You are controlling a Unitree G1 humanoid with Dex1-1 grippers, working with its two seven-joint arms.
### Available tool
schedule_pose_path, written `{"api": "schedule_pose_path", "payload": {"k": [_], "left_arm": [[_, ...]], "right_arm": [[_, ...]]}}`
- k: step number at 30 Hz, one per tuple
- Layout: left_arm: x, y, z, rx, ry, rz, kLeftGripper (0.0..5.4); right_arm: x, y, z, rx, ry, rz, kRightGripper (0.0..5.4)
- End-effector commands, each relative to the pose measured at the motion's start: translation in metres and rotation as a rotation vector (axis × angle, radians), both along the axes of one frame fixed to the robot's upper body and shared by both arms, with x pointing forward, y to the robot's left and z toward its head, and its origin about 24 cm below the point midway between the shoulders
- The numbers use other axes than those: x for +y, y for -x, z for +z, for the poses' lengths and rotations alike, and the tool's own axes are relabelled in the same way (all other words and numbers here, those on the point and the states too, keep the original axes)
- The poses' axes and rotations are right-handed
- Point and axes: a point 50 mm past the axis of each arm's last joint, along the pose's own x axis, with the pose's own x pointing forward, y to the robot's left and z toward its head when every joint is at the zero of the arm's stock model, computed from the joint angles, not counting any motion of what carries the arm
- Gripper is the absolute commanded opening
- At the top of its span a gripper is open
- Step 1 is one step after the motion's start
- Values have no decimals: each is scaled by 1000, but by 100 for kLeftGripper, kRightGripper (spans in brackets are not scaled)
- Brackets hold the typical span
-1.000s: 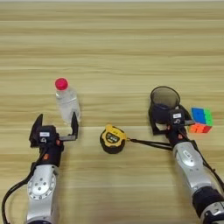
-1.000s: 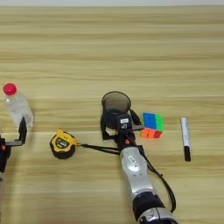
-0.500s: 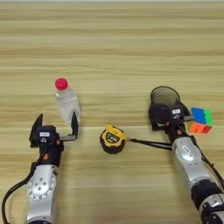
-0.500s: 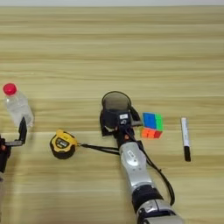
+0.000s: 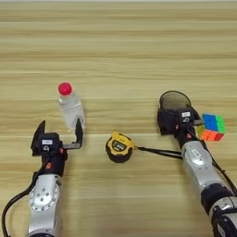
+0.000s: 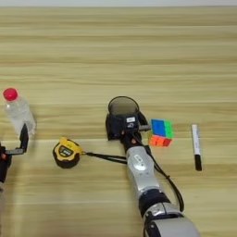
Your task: Move the objects on the table
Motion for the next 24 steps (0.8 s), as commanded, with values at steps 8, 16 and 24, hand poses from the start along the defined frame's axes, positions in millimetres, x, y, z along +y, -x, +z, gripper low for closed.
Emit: {"api": "schedule_pose_path", "payload": {"k": [8, 16, 24], "left_arm": [[0, -1, 0, 3, -8, -5, 540], [0, 0, 0, 2, -8, -3, 540], [0, 0, 0, 2, -8, -2, 540]], "right_arm": [[-1, -4, 0, 8, -18, 1, 537], [0, -4, 0, 8, -22, 12, 489], [1, -4, 1, 4, -22, 19, 483]]}}
